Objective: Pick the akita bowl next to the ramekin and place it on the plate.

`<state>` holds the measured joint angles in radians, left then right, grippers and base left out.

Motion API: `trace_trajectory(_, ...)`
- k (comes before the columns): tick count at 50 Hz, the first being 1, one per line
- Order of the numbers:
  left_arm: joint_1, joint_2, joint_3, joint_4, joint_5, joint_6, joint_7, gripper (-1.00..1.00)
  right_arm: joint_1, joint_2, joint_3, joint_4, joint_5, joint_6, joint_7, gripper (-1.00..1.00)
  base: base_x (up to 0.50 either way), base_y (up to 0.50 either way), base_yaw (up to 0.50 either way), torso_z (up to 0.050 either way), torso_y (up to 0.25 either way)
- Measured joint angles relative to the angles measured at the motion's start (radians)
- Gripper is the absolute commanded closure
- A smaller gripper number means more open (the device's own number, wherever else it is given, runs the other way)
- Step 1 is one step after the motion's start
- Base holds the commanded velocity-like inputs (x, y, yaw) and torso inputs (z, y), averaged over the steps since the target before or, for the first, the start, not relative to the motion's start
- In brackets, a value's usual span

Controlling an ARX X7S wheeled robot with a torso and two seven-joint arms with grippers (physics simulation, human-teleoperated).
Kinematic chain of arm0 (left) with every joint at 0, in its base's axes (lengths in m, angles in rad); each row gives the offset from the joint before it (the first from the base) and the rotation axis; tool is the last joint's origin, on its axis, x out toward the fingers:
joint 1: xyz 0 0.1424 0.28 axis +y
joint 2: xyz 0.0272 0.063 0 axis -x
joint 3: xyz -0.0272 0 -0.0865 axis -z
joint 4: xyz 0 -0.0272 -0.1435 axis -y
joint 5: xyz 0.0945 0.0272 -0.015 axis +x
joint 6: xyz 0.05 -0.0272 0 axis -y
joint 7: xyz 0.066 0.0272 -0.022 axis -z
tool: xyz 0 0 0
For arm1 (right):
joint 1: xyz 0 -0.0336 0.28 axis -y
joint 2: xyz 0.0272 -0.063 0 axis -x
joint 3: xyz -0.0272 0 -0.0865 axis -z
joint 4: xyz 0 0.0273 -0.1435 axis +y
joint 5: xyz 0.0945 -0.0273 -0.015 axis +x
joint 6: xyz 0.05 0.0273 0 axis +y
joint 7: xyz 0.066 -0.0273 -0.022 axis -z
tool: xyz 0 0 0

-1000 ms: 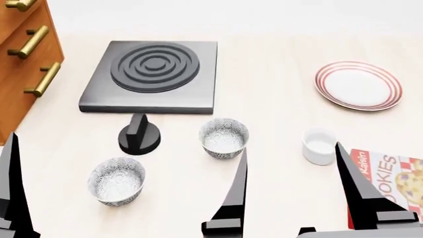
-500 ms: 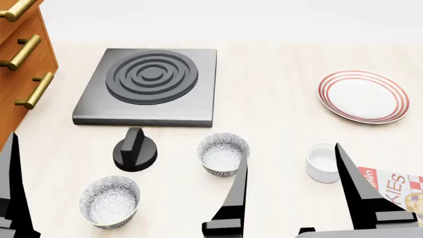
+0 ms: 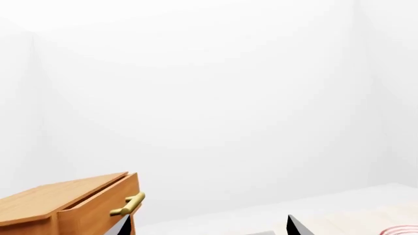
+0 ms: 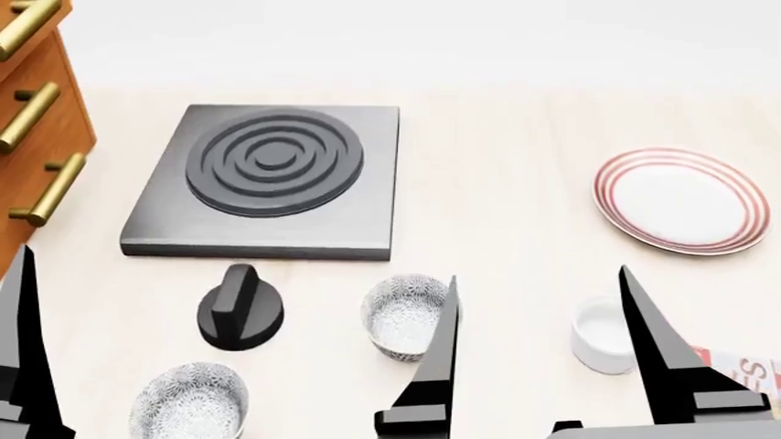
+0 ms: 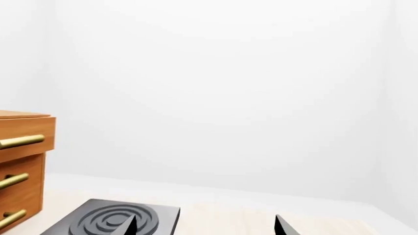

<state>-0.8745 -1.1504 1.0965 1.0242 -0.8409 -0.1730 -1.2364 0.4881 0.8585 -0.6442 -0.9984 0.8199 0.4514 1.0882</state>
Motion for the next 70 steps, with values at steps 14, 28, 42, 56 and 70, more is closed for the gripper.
trace_trajectory(14, -0.007, -0.001, 0.009, 0.000, 0.000, 0.003, -0.003, -1.00, 0.003, 0.003, -0.008, 0.001, -0.001, -0.005, 0.003, -1.00, 0.14, 0.00, 0.00, 0.000, 0.000)
trace_trajectory(28, -0.013, -0.003, 0.018, -0.001, 0.002, 0.006, -0.005, -1.00, 0.005, 0.005, -0.015, 0.002, -0.004, -0.011, 0.005, -1.00, 0.14, 0.00, 0.00, 0.000, 0.000)
trace_trajectory(42, -0.018, -0.003, 0.026, -0.003, 0.003, 0.009, -0.006, -1.00, 0.009, 0.009, -0.020, 0.002, -0.002, -0.015, 0.009, -1.00, 0.14, 0.00, 0.00, 0.000, 0.001)
trace_trajectory(56, -0.022, -0.004, 0.035, -0.002, 0.006, 0.011, -0.008, -1.00, 0.009, 0.013, -0.028, 0.002, -0.005, -0.022, 0.011, -1.00, 0.14, 0.00, 0.00, 0.000, 0.000)
trace_trajectory(70, -0.028, -0.004, 0.042, -0.003, 0.006, 0.012, -0.010, -1.00, 0.012, 0.015, -0.033, 0.004, -0.004, -0.027, 0.012, -1.00, 0.14, 0.00, 0.00, 0.000, 0.000)
